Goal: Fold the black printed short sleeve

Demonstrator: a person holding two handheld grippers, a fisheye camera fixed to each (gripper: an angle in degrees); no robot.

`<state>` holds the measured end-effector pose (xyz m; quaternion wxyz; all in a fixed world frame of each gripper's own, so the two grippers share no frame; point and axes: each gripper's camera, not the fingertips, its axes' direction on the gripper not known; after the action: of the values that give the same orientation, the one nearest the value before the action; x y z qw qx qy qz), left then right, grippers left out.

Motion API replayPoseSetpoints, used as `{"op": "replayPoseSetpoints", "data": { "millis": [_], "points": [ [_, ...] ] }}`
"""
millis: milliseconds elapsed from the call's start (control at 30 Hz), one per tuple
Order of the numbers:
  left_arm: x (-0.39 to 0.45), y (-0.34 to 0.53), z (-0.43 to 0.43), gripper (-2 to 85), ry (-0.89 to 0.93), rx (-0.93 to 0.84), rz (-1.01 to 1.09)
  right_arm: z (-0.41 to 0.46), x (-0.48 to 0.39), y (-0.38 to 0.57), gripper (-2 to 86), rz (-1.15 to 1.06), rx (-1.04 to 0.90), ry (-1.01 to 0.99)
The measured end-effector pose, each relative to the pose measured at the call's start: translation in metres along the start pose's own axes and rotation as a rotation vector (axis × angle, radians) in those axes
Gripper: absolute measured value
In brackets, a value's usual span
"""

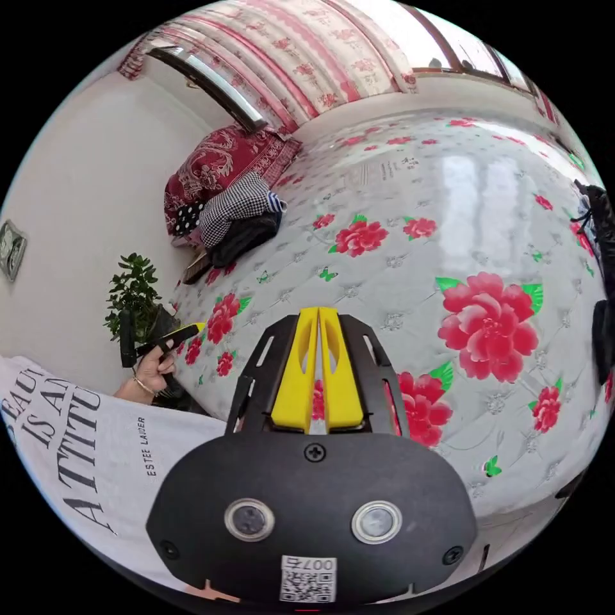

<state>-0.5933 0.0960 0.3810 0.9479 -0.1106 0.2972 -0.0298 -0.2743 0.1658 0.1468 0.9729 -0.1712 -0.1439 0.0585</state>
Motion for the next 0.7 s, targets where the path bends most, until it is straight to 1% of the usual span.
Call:
{"op": "replayPoseSetpoints", "data": {
  "millis": [67,133,267,333,367,433,567,600,667,700],
  "points": [
    [0.021,0.012,0.006,-1.0,-0.029,-0.041,0.064,-0.016,-0.010,0.024,-0.2,-0.070,0.046,0.070],
    [0.040,0.016,0.009,-1.0,-0.044,-0.053,0.119,-0.036,-0.022,0.060,-0.2,-0.163,0.077,0.204],
    [0.098,0.019,0.023,-1.0,-0.021,-0.064,0.256,-0.058,-0.035,0.125,-0.2,-0.280,0.021,0.395],
    [0.130,0.022,0.037,-1.0,0.002,-0.079,0.314,-0.065,-0.042,0.176,-0.2,-0.337,-0.019,0.608],
    [0.153,0.025,0.048,-1.0,0.018,-0.088,0.354,-0.066,-0.043,0.189,-0.2,-0.343,-0.034,0.658],
    [0.191,0.033,0.066,-1.0,0.066,-0.099,0.403,-0.072,-0.042,0.239,-0.2,-0.329,-0.072,0.834],
    [0.286,0.061,0.107,-1.0,0.246,-0.152,0.534,-0.075,-0.040,0.304,-0.2,-0.262,-0.117,1.011],
    [0.299,0.066,0.112,-1.0,0.269,-0.161,0.558,-0.071,-0.042,0.322,-0.2,-0.254,-0.129,1.064],
    [0.343,0.084,0.127,-1.0,0.334,-0.203,0.676,-0.060,-0.044,0.344,-0.2,-0.244,-0.153,1.141],
    [0.352,0.088,0.130,-1.0,0.338,-0.210,0.707,-0.048,-0.044,0.355,-0.2,-0.242,-0.178,1.189]
  ]
}}
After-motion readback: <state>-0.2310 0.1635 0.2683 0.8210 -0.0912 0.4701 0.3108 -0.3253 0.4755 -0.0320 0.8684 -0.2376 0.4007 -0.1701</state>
